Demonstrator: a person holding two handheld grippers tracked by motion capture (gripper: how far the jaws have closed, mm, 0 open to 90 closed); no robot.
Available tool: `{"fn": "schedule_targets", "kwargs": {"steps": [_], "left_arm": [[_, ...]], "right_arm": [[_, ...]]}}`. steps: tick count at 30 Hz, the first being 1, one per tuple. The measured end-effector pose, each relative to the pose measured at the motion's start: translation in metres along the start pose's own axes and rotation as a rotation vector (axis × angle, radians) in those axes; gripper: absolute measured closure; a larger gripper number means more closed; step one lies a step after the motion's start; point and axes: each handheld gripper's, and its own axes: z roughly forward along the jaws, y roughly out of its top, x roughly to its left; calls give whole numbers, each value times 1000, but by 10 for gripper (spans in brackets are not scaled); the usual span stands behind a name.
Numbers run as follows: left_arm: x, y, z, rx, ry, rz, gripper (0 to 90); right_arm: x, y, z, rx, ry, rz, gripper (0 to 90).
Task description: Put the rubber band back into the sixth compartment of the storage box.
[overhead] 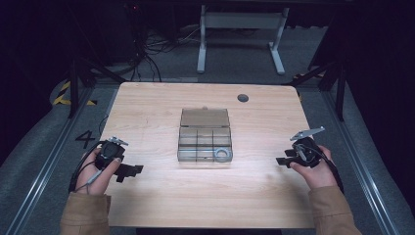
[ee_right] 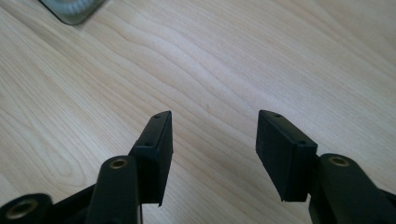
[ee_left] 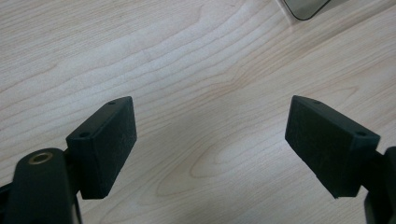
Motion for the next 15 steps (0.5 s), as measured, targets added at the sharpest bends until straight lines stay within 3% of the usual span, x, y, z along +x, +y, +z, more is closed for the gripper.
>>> {"fn": "schedule_targets", "kwargs": {"steps": [6, 15], "left_arm": [[1, 0, 0, -2, 2, -1, 172], [2, -1, 2, 1, -5, -12, 173]], "right_arm": [[-2, -9, 15, 18, 2, -4, 471], [2, -15, 24, 29, 2, -16, 466]]}}
